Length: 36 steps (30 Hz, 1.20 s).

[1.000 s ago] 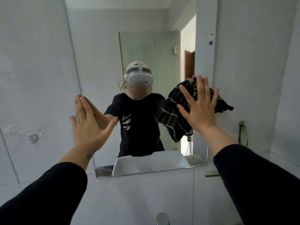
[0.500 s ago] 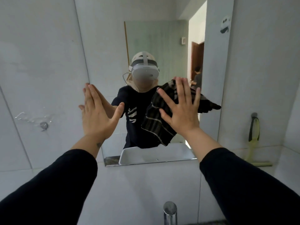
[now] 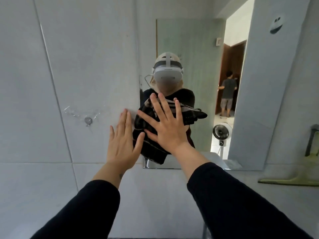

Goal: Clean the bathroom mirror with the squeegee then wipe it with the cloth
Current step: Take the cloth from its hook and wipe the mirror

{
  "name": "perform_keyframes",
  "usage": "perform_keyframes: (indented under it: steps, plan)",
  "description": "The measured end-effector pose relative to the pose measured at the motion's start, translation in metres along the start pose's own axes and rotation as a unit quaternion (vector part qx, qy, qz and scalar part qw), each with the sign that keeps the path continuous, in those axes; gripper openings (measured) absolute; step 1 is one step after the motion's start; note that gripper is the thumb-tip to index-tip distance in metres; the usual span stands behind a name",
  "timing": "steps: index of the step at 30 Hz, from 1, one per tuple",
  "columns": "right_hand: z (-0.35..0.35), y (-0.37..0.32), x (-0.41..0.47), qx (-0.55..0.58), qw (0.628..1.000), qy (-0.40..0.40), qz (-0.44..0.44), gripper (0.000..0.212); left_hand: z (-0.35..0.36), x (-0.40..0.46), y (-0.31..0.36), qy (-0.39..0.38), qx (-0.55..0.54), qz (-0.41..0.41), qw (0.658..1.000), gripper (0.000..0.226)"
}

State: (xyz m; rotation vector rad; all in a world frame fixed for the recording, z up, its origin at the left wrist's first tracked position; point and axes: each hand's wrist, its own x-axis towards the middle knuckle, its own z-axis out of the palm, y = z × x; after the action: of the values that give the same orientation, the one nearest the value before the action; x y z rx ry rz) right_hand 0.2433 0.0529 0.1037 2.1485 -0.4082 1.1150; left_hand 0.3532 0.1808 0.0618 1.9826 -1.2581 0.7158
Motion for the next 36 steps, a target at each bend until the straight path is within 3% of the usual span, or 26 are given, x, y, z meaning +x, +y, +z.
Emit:
perform_keyframes:
  steps: [10,14,21,29,36]
  plan:
    - [0.034,-0.03,-0.06,0.012,0.999,-0.01,-0.041,0.062,0.029,-0.033,-0.006,-0.031,0.014,-0.016,0.999,0.073]
    - [0.035,-0.008,-0.081,-0.023,0.995,-0.041,-0.092,0.067,0.044,-0.046,0.004,-0.039,0.024,-0.024,0.999,0.073]
    - [0.027,0.059,-0.12,-0.046,0.996,-0.05,-0.062,0.069,0.055,-0.048,0.051,-0.01,0.067,-0.022,0.997,0.075]
    - [0.021,0.139,-0.175,-0.046,0.994,-0.064,0.078,0.071,0.089,-0.049,0.119,-0.04,0.093,0.014,0.995,0.084]
    - [0.032,0.159,-0.22,0.013,0.951,-0.05,0.305,0.068,0.119,-0.052,0.163,-0.044,0.089,0.1,0.99,0.083]
